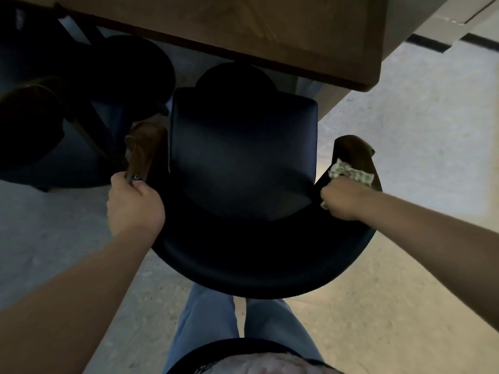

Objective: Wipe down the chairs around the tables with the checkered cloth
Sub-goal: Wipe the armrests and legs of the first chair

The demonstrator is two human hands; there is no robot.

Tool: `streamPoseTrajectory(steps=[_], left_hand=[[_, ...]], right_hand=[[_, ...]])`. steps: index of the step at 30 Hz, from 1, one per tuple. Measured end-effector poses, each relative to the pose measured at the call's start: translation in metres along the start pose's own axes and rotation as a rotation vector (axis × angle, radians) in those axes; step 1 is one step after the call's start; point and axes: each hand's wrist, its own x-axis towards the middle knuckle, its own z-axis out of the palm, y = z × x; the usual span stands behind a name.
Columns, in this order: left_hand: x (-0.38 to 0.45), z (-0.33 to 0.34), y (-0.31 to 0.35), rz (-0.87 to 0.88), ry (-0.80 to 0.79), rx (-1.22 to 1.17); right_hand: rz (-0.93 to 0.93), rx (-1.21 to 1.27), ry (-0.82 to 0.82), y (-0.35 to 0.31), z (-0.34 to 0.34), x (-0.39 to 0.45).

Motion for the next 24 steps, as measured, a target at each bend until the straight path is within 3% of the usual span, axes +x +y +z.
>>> streamPoseTrajectory(steps=[8, 14, 18, 24], left_hand=[[-0.002, 0.0, 0.0, -0.013, -0.003, -0.007], [-0.001, 0.0, 0.0, -0.02, 0.009, -0.001], [-0.002, 0.0, 0.0, -0.026, 0.001, -0.018], [-0.001, -0.001, -0.001, -0.002, -0.009, -0.037]], right_hand=[[0.064, 0.007, 0.024, 0.014, -0.004, 0.024], [0.07, 0.252, 0.003, -0.041, 0.015, 0.013], [-0.043, 0.583, 0.052, -0.097, 0.008, -0.02], [-0.054, 1.089, 0.369, -0.199, -0.028, -0.059]])
